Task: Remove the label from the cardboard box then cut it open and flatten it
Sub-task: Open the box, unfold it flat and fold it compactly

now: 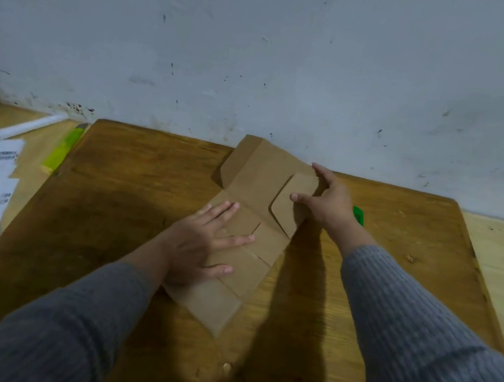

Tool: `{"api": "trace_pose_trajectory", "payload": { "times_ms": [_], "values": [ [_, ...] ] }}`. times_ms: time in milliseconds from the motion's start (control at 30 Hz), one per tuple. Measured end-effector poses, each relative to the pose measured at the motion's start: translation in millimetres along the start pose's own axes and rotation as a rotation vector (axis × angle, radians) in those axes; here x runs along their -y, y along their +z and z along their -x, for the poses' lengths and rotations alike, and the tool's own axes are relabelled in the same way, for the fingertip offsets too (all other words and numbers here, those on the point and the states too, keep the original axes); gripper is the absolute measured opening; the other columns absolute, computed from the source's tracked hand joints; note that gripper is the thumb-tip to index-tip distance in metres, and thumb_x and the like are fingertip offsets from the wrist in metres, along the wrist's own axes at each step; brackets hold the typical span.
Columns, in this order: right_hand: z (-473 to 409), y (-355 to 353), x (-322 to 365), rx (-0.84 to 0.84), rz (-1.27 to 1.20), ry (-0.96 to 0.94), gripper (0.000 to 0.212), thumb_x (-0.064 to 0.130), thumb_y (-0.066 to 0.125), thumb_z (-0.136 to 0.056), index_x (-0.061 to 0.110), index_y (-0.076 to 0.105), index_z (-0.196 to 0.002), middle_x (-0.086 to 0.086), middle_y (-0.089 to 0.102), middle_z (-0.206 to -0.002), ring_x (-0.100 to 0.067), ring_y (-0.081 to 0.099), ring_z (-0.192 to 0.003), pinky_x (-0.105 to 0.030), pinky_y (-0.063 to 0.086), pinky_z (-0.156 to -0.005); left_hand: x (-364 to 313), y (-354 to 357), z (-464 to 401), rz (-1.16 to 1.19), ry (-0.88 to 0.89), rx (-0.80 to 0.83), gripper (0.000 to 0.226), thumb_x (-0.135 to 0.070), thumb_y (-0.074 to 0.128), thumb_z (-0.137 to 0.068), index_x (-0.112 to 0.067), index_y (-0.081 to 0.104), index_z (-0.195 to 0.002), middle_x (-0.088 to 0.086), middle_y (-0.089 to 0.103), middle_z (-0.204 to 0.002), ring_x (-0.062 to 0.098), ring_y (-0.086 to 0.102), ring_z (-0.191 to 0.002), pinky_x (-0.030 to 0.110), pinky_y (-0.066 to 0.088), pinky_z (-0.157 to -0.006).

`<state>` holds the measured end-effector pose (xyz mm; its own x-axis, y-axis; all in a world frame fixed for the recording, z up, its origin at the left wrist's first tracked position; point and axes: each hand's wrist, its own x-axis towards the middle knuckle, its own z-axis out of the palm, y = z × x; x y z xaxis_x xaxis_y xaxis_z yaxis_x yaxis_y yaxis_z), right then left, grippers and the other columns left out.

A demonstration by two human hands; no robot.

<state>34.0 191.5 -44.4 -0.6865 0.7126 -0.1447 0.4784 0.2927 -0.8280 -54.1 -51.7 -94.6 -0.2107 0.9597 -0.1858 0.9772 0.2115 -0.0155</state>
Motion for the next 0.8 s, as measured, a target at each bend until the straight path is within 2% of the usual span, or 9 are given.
{"api": "trace_pose_trajectory", "payload": {
  "times_ms": [67,167,233,300,400,500,600,700,800],
  "values": [
    [11,-6,2,-0.013,-0.041,-0.024,0.074,0.005,0.079,-0.073,0.021,0.049,-0.138,0.001,0.051,-0.140,-0.010,0.044,-0.128,-0.022,0.036,-0.104,8,1,-2,-0.004,0.048,-0.018,0.067,-0.068,0.022,-0.090,-0.051,-0.007,-0.147,0.012,-0.016,-0.159,0.027,-0.012,-0.148,0.043,-0.006,-0.118],
    [38,-1,3,-0.151,-0.016,-0.089,0.064,0.007,0.075,-0.077,0.030,0.053,-0.133,0.009,0.061,-0.123,-0.001,0.052,-0.111,-0.023,0.045,-0.099,18,-4,-11,-0.019,0.077,0.117,0.064,-0.070,0.015,-0.090,-0.055,-0.019,-0.142,0.006,-0.032,-0.154,0.022,-0.026,-0.144,0.039,-0.017,-0.113],
    [54,8,2,-0.253,0.058,-0.122,0.064,0.014,0.074,-0.078,0.040,0.051,-0.132,0.009,0.065,-0.120,-0.003,0.058,-0.107,-0.021,0.048,-0.092,21,-11,-13,-0.054,0.105,0.154,0.061,-0.069,0.009,-0.090,-0.055,-0.022,-0.141,0.007,-0.036,-0.152,0.024,-0.028,-0.143,0.042,-0.019,-0.112],
    [66,17,5,-0.332,0.126,-0.110,0.064,0.019,0.074,-0.079,0.044,0.049,-0.132,0.004,0.068,-0.118,-0.013,0.063,-0.105,-0.029,0.053,-0.090,19,-15,-10,-0.083,0.087,0.142,0.058,-0.065,0.008,-0.093,-0.053,-0.019,-0.143,0.008,-0.034,-0.153,0.027,-0.027,-0.144,0.050,-0.014,-0.115],
    [82,25,8,-0.394,0.175,-0.123,0.063,0.017,0.072,-0.081,0.041,0.048,-0.134,-0.004,0.070,-0.116,-0.021,0.066,-0.103,-0.038,0.054,-0.092,5,-17,3,-0.117,-0.034,0.108,0.052,-0.055,0.009,-0.099,-0.052,-0.017,-0.144,0.009,-0.032,-0.155,0.035,-0.018,-0.146,0.058,-0.004,-0.117],
    [99,29,10,-0.409,0.175,-0.098,0.064,0.014,0.069,-0.084,0.041,0.045,-0.136,-0.006,0.069,-0.115,-0.021,0.067,-0.100,-0.037,0.054,-0.092,-10,-14,20,0.031,-0.208,0.084,0.054,-0.051,0.011,-0.101,-0.047,-0.016,-0.147,0.007,-0.035,-0.153,0.033,-0.016,-0.147,0.059,-0.003,-0.116],
    [115,37,16,-0.453,0.177,-0.094,0.062,0.011,0.067,-0.086,0.041,0.046,-0.136,-0.006,0.070,-0.113,-0.021,0.068,-0.093,-0.034,0.055,-0.089,-20,-13,36,0.150,-0.431,0.023,0.061,-0.053,0.008,-0.099,-0.033,-0.022,-0.148,0.009,-0.034,-0.153,0.029,-0.019,-0.146,0.060,-0.006,-0.116],
    [131,51,19,-0.511,0.170,-0.110,0.062,0.010,0.065,-0.086,0.042,0.045,-0.135,-0.007,0.071,-0.111,-0.023,0.068,-0.092,-0.037,0.056,-0.084,-35,-11,54,0.296,-0.696,-0.066,0.077,-0.066,-0.006,-0.087,-0.022,-0.025,-0.147,0.013,-0.028,-0.156,0.032,-0.024,-0.145,0.061,-0.010,-0.115],
    [141,59,22,-0.538,0.159,-0.080,0.061,0.011,0.064,-0.087,0.043,0.045,-0.136,-0.008,0.071,-0.110,-0.022,0.069,-0.089,-0.038,0.058,-0.078,-52,-3,72,0.430,-0.762,-0.071,0.102,-0.083,-0.019,-0.063,-0.022,-0.034,-0.143,0.018,-0.031,-0.154,0.039,-0.027,-0.142,0.063,-0.015,-0.112]
  ]
}}
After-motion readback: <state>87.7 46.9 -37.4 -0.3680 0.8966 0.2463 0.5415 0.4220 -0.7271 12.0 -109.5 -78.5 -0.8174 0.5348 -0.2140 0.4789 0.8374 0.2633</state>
